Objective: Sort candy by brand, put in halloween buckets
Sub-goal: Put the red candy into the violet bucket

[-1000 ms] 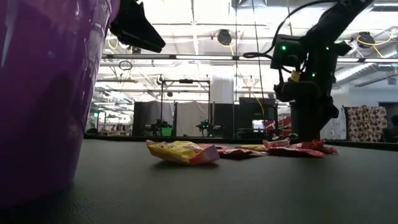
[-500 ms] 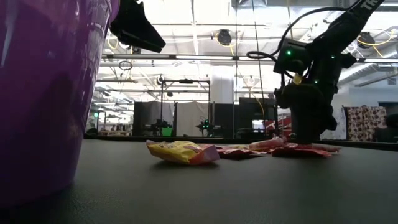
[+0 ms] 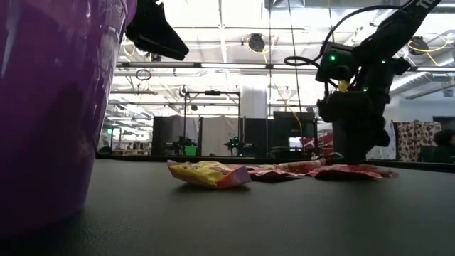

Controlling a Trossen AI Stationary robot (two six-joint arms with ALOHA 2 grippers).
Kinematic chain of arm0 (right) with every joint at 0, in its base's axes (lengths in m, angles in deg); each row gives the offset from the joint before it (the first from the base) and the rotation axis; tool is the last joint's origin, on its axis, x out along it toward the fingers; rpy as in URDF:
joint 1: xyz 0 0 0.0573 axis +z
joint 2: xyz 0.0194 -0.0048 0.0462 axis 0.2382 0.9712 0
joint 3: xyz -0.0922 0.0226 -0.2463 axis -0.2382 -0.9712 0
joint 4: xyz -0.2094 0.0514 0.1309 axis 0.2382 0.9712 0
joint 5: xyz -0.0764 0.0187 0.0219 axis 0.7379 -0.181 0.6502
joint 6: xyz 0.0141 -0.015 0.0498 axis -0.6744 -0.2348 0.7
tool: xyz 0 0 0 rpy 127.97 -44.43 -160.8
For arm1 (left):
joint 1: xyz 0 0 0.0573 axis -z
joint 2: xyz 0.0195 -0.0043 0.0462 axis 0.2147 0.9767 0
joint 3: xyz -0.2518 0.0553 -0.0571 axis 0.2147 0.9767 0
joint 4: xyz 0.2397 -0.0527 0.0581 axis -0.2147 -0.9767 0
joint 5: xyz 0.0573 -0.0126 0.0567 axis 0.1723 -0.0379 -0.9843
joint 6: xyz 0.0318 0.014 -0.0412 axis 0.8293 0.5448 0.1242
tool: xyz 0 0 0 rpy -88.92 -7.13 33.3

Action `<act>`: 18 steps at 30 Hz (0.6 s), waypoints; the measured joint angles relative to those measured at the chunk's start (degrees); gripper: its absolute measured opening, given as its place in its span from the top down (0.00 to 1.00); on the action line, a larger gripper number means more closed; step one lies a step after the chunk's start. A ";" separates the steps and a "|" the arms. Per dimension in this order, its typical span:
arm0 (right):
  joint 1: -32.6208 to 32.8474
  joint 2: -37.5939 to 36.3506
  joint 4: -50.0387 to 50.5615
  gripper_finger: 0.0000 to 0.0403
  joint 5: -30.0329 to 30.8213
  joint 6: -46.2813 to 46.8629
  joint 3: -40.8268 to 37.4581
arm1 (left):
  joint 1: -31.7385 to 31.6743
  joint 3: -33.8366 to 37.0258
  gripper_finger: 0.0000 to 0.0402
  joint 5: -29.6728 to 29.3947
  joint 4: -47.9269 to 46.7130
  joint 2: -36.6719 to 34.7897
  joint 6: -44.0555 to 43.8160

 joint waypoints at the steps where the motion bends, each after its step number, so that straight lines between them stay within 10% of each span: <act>1: 0.00 -0.37 0.99 0.95 0.08 0.03 0.00 | 0.00 0.00 0.32 0.00 0.00 0.00 0.02; 18: 1.93 -14.51 0.64 1.00 -1.08 -1.86 -0.13 | -0.11 0.00 0.32 0.22 0.58 0.00 -1.14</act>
